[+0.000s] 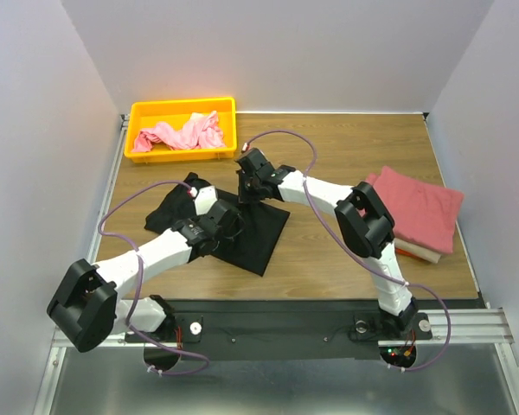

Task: Fold and stack the t-shirts
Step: Fold the tshirt

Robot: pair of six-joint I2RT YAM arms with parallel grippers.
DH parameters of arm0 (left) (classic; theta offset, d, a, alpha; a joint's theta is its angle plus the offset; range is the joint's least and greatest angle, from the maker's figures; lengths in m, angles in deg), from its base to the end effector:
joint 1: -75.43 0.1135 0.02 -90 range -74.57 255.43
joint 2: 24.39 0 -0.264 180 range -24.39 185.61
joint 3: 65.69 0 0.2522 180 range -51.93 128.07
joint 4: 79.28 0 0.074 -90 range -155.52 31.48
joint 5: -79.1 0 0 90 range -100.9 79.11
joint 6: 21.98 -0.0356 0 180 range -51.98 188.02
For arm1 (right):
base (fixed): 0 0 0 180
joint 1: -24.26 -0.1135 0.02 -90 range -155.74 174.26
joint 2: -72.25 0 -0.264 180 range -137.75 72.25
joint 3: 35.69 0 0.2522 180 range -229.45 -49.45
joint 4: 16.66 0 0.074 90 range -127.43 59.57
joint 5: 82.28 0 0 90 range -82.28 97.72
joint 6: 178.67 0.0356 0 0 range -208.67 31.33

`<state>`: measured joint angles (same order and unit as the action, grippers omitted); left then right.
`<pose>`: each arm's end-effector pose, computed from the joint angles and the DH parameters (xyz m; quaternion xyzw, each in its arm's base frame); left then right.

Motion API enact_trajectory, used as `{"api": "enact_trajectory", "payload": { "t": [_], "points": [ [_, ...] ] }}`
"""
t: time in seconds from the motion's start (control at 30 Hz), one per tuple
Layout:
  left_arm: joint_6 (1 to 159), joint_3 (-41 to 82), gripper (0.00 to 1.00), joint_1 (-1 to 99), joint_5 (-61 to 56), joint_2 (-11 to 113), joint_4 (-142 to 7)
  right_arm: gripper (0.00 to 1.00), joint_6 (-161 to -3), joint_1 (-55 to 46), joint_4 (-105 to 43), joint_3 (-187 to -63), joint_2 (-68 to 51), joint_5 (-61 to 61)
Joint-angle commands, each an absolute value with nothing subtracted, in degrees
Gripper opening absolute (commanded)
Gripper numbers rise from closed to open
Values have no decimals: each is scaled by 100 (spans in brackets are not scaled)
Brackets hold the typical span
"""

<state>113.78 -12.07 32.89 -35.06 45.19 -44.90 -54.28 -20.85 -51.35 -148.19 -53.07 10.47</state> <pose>0.1855 -0.1504 0.2096 -0.0968 0.9175 -0.0898 0.3751 0.3488 0.3477 0.1922 -0.0784 0.9285 0.2144 0.2928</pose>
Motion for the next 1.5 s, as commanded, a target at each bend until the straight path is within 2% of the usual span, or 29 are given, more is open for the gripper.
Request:
{"api": "enact_trajectory", "payload": {
  "t": [0.0,0.07,0.1,0.13,0.17,0.2,0.23,0.27,0.3,0.33,0.43,0.57,0.73,0.8,0.87,0.97,1.0,1.07,1.1,1.17,1.3,1.37,1.4,1.43,1.47],
  "points": [
    [11434,-1211,0,3447,-3787,4627,-4390,0,-5527,-2127,-4906,-15246,-5475,1071],
    [11461,-1238,2,3596,-3840,4688,-4381,4,-5571,-2127,-4906,-15360,-5597,1036],
    [11469,-1238,11,3666,-3832,4715,-4381,9,-5580,-2127,-4906,-15360,-5624,1019],
    [11478,-1212,23,3754,-3823,4733,-4373,22,-5580,-2127,-4906,-15395,-5642,992],
    [11496,-1185,40,3772,-3840,4750,-4346,31,-5597,-2127,-4906,-15413,-5634,975],
    [11539,-1150,66,3781,-3884,4750,-4216,43,-5597,-2127,-4906,-15422,-5573,957],
    [11670,-1106,82,3781,-3963,4724,-4136,69,-5641,-2127,-4906,-15370,-5502,939],
    [11680,-1062,98,3781,-3955,4680,-4109,83,-5659,-2127,-4906,-15326,-5415,965],
    [11680,-1053,98,3790,-3920,4523,-4100,94,-5659,-2127,-4906,-15247,-5327,1000],
    [11689,-1053,98,3773,-3850,4417,-4109,100,-5659,-2118,-4897,-15081,-5082,1114],
    [11523,-1149,98,3711,-3517,3952,-4406,100,-5580,-2118,-4897,-14632,-4485,1343],
    [10917,-1483,98,3195,-2848,3547,-5162,100,-5334,-2110,-4897,-13282,-3659,1974],
    [10758,-1396,98,2315,-2637,4133,-5655,99,-4912,-2004,-4862,-12154,-2918,2302],
    [10487,-1238,97,2113,-2479,4615,-5830,95,-4894,-1873,-4844,-11908,-2839,2275],
    [10336,-1142,95,1919,-2136,4890,-6033,85,-4868,-1767,-4827,-11819,-2856,2144],
    [10160,-983,81,1795,-1933,5373,-6227,76,-4833,-1705,-4792,-11801,-2979,2073],
    [10160,-948,71,1769,-1951,5575,-6175,74,-4833,-1627,-4783,-11809,-3075,2030],
    [10134,-904,63,1708,-1994,5716,-6104,70,-4815,-1547,-4748,-11836,-3146,1916],
    [10142,-904,55,1699,-2030,5804,-6052,69,-4824,-1495,-4739,-11853,-3224,1897],
    [10151,-904,52,1690,-2109,5884,-6025,66,-4877,-1485,-4686,-11906,-3313,1915],
    [10107,-816,31,1637,-2153,6199,-5815,57,-4886,-1459,-4651,-11976,-3532,1766],
    [10125,-789,28,1602,-2188,6305,-5735,54,-4850,-1468,-4616,-11968,-3620,1722],
    [10142,-781,23,1576,-2232,6350,-5691,52,-4833,-1459,-4607,-11942,-3647,1713],
    [10229,-772,17,1523,-2284,6446,-5604,49,-4815,-1459,-4590,-11924,-3656,1695],
    [10274,-772,8,1488,-2302,6473,-5586,37,-4815,-1459,-4572,-11906,-3665,1660]
  ]
}}
